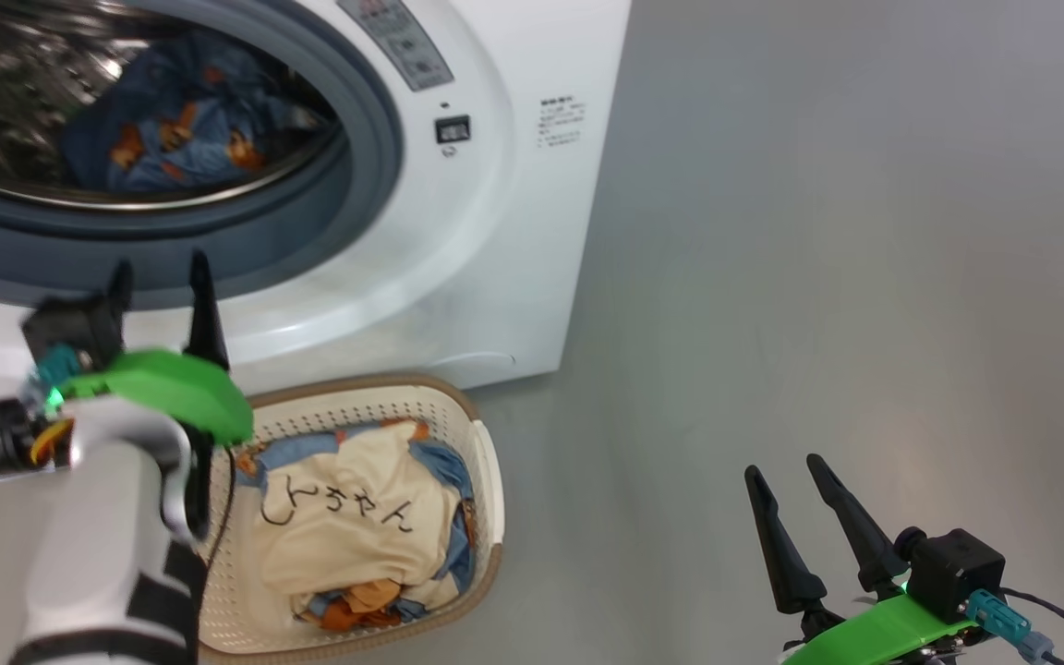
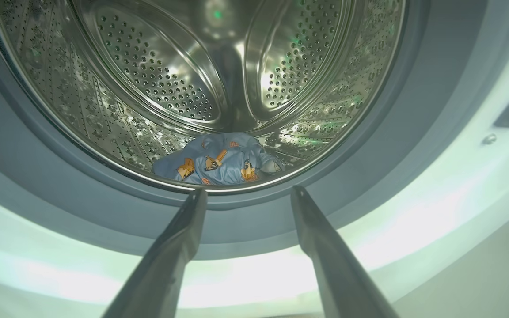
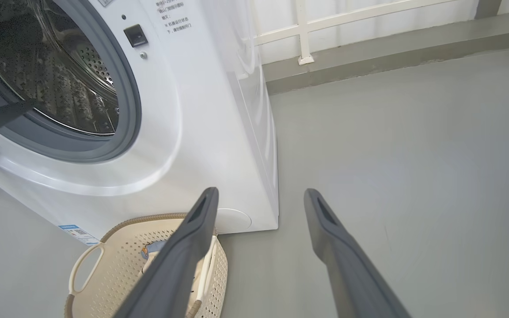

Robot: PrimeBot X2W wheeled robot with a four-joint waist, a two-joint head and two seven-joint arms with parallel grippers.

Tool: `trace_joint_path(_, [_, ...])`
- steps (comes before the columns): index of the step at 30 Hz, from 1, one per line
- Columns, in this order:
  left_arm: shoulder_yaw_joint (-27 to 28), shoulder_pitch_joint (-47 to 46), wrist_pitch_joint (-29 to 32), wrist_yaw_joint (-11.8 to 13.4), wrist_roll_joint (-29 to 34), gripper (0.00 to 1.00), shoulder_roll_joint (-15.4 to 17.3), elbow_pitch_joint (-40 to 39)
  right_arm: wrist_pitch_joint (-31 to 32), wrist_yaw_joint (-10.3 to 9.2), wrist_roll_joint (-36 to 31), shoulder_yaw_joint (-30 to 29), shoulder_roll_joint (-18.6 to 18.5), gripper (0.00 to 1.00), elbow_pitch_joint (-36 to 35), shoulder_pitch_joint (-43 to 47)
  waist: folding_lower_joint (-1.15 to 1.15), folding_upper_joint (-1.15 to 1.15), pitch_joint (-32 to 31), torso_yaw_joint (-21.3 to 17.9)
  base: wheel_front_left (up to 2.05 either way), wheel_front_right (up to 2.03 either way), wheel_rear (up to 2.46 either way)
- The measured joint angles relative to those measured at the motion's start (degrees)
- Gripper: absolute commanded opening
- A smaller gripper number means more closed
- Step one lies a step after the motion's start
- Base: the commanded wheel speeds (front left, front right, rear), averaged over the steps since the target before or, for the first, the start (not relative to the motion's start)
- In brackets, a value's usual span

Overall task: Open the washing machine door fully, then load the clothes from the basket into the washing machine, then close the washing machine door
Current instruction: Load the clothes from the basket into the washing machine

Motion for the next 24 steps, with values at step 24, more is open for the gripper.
trace_joint_path(24, [1.6, 29.6, 0.0, -2.8, 1.4, 1.0, -2.1, -25.8, 0.0, 0.0, -0.6, -0.3, -1.0, 1.0, 0.0, 2.8, 0.0, 0.0, -9.3, 3.6, 0.0, 0.0, 0.0])
